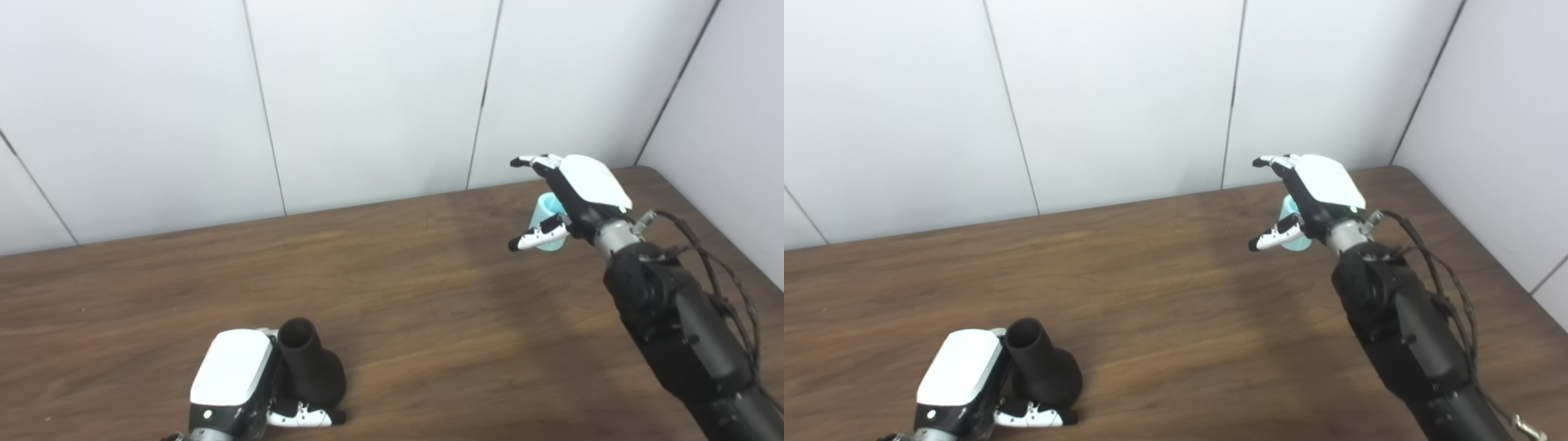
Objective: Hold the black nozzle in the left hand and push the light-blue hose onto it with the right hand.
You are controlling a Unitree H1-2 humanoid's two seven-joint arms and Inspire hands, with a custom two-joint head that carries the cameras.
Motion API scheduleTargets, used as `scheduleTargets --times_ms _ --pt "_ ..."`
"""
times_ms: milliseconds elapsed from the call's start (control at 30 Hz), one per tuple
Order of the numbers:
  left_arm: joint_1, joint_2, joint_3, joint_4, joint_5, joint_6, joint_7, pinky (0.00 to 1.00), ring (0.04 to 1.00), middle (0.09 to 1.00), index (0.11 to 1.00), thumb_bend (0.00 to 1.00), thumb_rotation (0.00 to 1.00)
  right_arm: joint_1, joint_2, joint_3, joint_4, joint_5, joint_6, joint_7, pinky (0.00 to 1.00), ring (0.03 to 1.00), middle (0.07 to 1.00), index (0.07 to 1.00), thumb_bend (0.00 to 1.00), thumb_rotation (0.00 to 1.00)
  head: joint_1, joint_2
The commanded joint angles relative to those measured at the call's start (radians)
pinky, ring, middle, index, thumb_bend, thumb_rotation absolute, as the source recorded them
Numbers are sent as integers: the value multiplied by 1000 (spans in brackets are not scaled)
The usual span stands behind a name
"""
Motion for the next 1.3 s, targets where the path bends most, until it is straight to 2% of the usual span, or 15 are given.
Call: scheduleTargets --times_ms 0,267,433,500,567,667,700,800,900,967,1167,1267 --pt "22 24 2 0 -5 3 -54 467 525 446 494 525 0 -72 -50 6 33 -31 16 16 988 978 898 854 871 189 -2 1" --pt "28 26 23 -26 -19 6 -97 487 535 446 494 525 0 -183 -110 101 221 -102 36 60 999 1000 923 869 890 225 -7 2" --pt "28 25 29 -22 -14 -2 -97 501 550 443 496 525 0 -236 -115 132 331 -111 52 67 985 987 927 870 909 199 -9 4" --pt "28 24 33 -21 -20 -8 -98 462 521 432 496 524 0 -246 -112 133 360 -103 51 58 947 967 914 860 921 179 -8 4" --pt "28 22 36 -21 -21 -10 -99 459 519 431 495 524 0 -251 -108 132 376 -97 52 51 928 961 911 855 925 167 -6 5" --pt "28 18 40 -21 -14 -7 -107 481 538 457 491 526 0 -254 -99 126 391 -86 60 45 817 907 903 846 914 139 -2 7" --pt "28 17 41 -20 -13 -8 -106 480 534 448 492 525 0 -251 -91 115 389 -73 66 44 722 853 891 838 915 125 -2 7" --pt "25 17 41 -15 -8 -12 -104 484 542 452 493 525 0 -250 -80 103 406 -42 69 38 651 794 866 825 906 95 -2 10" --pt "24 18 42 -14 -6 -11 -106 497 554 461 492 525 0 -249 -77 105 428 -21 62 26 690 779 840 810 899 82 3 12" --pt "23 19 41 -13 -3 -13 -105 474 528 440 493 525 0 -248 -77 106 434 -9 58 19 701 774 828 805 894 69 3 12" --pt "18 22 40 -7 -6 -22 -104 463 517 437 495 525 0 -242 -80 114 409 9 65 20 675 744 812 782 892 64 -2 16" --pt "17 22 40 -6 -6 -22 -103 420 478 411 493 523 0 -244 -83 119 403 10 70 30 692 762 813 780 890 72 0 18"
